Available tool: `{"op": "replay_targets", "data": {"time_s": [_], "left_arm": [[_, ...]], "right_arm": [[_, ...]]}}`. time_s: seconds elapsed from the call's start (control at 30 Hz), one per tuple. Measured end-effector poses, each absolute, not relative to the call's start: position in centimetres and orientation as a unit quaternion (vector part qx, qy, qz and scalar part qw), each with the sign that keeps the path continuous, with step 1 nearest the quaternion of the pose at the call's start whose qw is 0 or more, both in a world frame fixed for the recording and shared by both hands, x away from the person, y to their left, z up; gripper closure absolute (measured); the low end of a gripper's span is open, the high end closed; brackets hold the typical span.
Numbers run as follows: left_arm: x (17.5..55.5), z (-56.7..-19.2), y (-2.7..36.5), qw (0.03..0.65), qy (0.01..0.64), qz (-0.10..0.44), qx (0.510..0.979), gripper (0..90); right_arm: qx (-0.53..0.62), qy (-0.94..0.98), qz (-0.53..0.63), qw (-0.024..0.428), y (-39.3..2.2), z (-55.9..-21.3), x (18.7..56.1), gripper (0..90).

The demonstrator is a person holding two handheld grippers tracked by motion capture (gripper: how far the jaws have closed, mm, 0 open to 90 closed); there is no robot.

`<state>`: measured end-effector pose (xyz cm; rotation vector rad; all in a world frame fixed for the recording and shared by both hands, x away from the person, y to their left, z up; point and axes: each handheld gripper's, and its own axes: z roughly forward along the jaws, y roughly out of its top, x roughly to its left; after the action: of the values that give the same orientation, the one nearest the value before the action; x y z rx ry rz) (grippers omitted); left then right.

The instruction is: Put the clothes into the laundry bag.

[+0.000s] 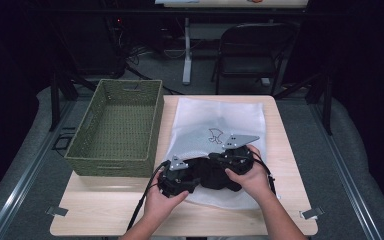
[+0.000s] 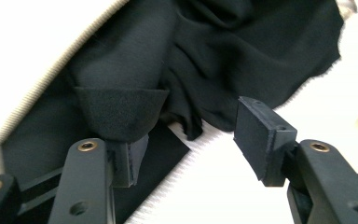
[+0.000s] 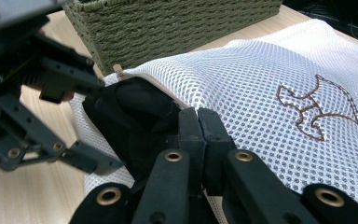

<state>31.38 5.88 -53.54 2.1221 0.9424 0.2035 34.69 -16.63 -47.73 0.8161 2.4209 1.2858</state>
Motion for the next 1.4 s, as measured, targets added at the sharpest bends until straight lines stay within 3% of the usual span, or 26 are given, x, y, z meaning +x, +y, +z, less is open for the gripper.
{"op": "replay_targets", "data": {"time_s": [0.23,0.6,0.8,1.1,1.23,1.4], "left_arm": [[32.2,-54.5,4.8,0.408,0.380,0.072,0.827,48.1],[32.0,-55.7,2.0,0.417,0.347,0.046,0.839,32.4],[31.7,-56.6,1.1,0.389,0.338,0.047,0.856,30.8],[31.8,-57.5,0.4,0.376,0.351,0.090,0.853,48.4],[31.9,-57.6,0.6,0.380,0.360,0.096,0.847,65.3],[32.0,-57.6,0.6,0.382,0.365,0.097,0.844,79.7]], "right_arm": [[0.281,0.839,0.444,0.142,-16.5,-47.7,34.6,89.2],[0.281,0.838,0.448,0.137,-16.5,-47.7,34.6,89.2],[0.281,0.836,0.450,0.136,-16.5,-47.7,34.6,89.2],[0.280,0.837,0.450,0.135,-16.4,-47.7,34.6,89.2],[0.281,0.837,0.450,0.135,-16.5,-47.7,34.6,89.2],[0.280,0.837,0.450,0.135,-16.4,-47.7,34.6,89.2]]}}
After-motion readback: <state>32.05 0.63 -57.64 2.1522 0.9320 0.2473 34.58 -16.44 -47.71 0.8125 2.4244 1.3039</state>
